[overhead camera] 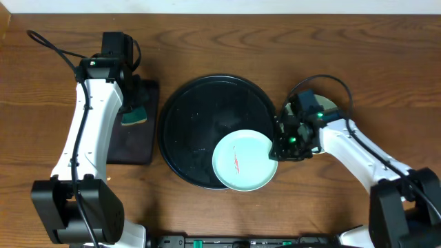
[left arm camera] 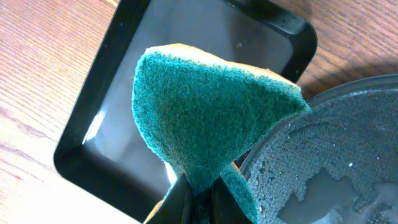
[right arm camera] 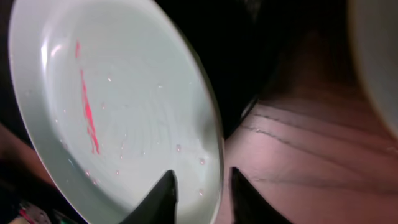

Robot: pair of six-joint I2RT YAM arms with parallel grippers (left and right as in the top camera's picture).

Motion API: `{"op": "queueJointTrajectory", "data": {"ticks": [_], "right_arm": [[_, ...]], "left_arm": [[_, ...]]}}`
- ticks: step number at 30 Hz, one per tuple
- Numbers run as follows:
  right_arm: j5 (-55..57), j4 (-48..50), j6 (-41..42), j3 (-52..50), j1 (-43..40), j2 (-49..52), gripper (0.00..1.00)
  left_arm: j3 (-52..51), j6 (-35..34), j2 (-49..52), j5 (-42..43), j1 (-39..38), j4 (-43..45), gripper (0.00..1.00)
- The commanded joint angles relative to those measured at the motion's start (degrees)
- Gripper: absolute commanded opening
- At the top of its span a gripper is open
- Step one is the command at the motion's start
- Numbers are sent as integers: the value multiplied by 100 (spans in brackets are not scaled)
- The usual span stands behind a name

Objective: Clean dirty plates on tray and stack at the side
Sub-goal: 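Move right gripper to the remaining pale green plate and grasp its rim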

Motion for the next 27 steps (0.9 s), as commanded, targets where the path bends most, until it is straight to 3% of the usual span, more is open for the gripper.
{"op": "queueJointTrajectory", "data": {"ticks": [1, 8, 17, 27], "right_arm": [[-98, -4, 127, 37, 87, 98, 18], [-94, 144, 149, 37, 92, 98, 1], [-315, 1528, 890, 50, 411, 101, 1], [662, 2756, 1451, 267, 885, 439, 1]], "left_arm": [[103, 57, -13, -98, 9, -26, 8], [103, 55, -13, -98, 9, -22, 7], [103, 55, -13, -96, 9, -9, 7], [103, 55, -13, -96, 9, -11, 7]]}}
